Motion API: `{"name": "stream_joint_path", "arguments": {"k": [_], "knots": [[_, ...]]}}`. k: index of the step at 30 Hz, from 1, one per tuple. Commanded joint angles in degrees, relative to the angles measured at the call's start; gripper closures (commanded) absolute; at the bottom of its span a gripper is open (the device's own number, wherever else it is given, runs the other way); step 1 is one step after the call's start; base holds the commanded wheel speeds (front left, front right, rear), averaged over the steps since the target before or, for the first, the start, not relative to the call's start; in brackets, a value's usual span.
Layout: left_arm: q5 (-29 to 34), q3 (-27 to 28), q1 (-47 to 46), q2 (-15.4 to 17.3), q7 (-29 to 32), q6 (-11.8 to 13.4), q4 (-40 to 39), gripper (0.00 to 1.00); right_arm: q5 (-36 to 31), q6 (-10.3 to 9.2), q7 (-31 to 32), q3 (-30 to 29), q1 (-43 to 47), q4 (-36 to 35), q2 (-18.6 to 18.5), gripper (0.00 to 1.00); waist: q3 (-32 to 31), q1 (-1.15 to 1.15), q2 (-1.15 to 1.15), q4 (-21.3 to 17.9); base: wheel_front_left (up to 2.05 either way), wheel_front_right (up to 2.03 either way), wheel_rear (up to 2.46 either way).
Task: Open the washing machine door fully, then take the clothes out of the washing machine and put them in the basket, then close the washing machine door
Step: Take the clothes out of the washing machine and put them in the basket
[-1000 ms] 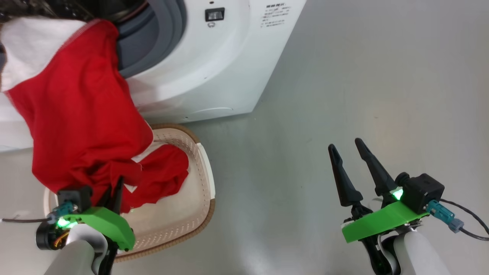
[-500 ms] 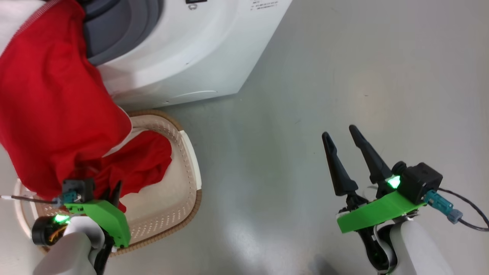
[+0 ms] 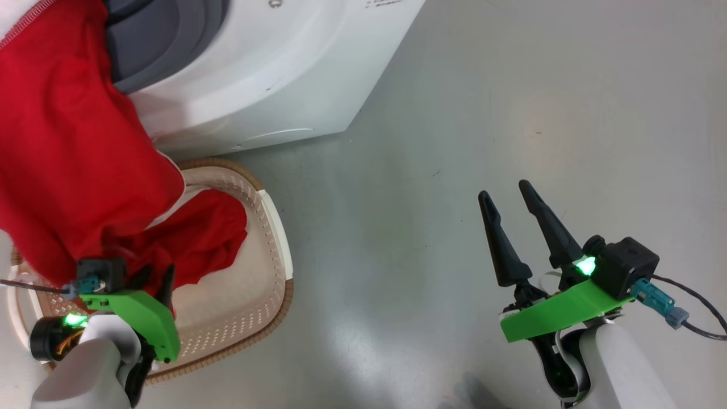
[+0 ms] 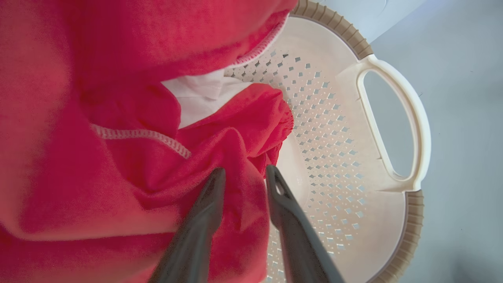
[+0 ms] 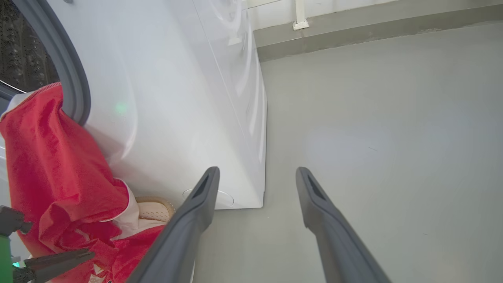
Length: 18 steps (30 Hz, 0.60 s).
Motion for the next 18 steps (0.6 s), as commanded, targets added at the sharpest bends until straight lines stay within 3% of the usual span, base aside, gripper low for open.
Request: {"name": "stream_joint_path", "arguments": {"k": [1,2,3,18], "knots": [[-0.6,0.8,-0.5,1.8,-0.9,-0.2,0.2,0.26,1.5,0.09,-0.7,1.5,0.2,-1.4,0.1,0.0,0.0,0.0,0.0,0.1,0.0,0.0,0.0],[-1.0,0.4,-0.6,1.8,-1.0,-0.2,0.3,0.09,1.5,0.09,-0.7,1.5,0.2,-1.4,0.1,0.0,0.0,0.0,0.0,0.1,0.0,0.0,0.0],[-1.4,0.0,-0.7,1.8,-1.1,-0.2,0.4,0.01,1.5,0.09,-0.7,1.5,0.1,-1.4,0.1,0.0,-0.1,0.0,0.0,0.1,0.0,0.0,0.0],[-6.4,-3.6,-1.4,2.2,-2.1,-0.2,-0.8,0.0,1.1,0.09,-0.7,1.1,0.4,-0.7,0.1,0.0,-2.4,0.0,0.0,1.3,0.0,0.0,0.0]]}}
